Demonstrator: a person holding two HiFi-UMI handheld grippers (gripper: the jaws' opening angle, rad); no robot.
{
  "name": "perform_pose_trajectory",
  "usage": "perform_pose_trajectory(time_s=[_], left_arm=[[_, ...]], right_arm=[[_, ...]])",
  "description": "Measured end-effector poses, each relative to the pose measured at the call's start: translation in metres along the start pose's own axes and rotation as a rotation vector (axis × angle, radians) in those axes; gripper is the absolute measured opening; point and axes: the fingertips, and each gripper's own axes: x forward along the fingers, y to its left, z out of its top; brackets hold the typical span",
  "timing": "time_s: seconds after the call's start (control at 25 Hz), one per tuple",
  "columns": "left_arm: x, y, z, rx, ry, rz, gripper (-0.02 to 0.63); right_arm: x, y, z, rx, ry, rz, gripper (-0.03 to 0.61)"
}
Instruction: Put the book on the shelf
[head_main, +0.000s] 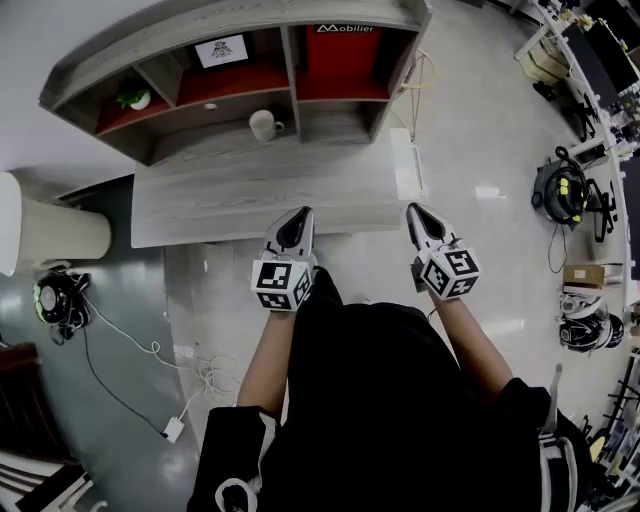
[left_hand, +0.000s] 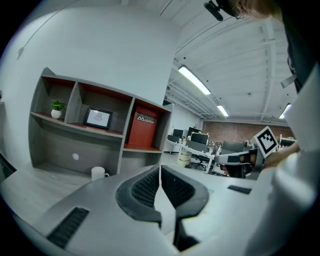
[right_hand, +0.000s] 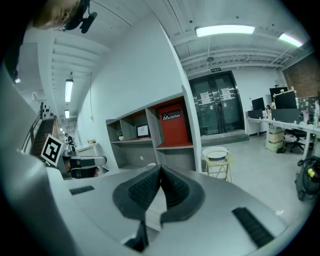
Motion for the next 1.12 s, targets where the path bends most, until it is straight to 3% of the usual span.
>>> perform_pose_trajectory(time_s=[0.2, 0.48, 0.6, 0.72, 1.12], left_arm=[[-0.037, -0.061, -0.027, -0.002, 0.029, 0.018, 0.018], [-0.086, -0.108, -0.056, 0.0, 0.019, 0.127, 0.015], [-0.095, -0.112, -0.068, -0.02, 0.024, 0.14, 0.015], [-0.104, -0.114, -0.074, 0.023, 0.033, 0.152, 0.015], [-0.139, -0.102, -0.057, 0.087, -0.017, 0.17, 0.015]], right_arm=[[-0.075, -0.019, -0.025, 0.001, -0.011, -0.033, 0.0], [-0.147, -0.027, -0.065, -0.009, -0.008, -0.034, 0.0], [-0.166, -0.024, -0.075, -0.001, -0.013, -0.033, 0.001], [-0.186, -0.025, -0.08, 0.002, -0.031, -0.051, 0.0], [-0.196, -0.019, -0.066, -0.061, -0.062, -0.12, 0.0]])
